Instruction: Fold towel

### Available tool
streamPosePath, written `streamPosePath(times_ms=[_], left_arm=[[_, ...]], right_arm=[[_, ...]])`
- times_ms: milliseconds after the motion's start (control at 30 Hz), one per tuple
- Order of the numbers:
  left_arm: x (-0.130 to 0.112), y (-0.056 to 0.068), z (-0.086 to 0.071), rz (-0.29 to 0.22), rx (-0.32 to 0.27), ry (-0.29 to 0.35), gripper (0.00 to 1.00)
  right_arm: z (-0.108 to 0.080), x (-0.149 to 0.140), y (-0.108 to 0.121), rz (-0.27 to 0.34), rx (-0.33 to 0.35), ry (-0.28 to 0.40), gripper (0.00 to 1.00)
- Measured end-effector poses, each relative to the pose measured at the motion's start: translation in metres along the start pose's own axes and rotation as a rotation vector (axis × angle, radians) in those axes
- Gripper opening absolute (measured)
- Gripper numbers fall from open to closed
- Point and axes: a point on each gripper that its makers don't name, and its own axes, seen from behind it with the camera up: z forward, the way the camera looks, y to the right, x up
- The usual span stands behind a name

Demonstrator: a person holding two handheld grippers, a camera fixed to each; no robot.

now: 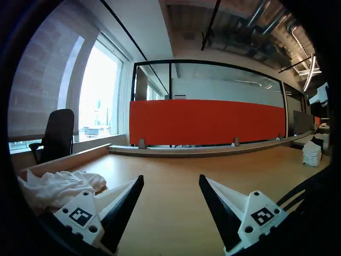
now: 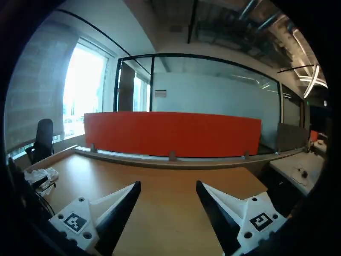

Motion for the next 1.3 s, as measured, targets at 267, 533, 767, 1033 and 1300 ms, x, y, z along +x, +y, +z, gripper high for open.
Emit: streamPosePath(times_ms=[267, 533, 767, 1033, 1300], left_arm=[[-0.001, 0.001, 0.0, 0.002, 0.0, 0.001, 0.96], [-0.001, 0.001, 0.0, 0.004, 0.0, 0.0, 0.96], [-0.002, 0.001, 0.0, 0.005, -0.001, -0.001, 0.96], [-0.003, 0.001, 0.001, 0.005, -0.001, -0.001, 0.96], [-0.003, 0.001, 0.001, 0.005, -0.001, -0.001, 0.96]], right_arm=[[-0.001, -0.001, 0.003, 0.004, 0.003, 0.003, 1.0], [-0.002, 0.005, 0.006, 0.016, -0.001, 0.011, 1.0], [-0.001, 0.006, 0.012, 0.011, -0.005, 0.024, 1.0], [0.002, 0.008, 0.018, 0.009, -0.009, 0.055, 1.0], [0.008, 0.003, 0.027, -0.007, -0.025, 0.104, 1.0]])
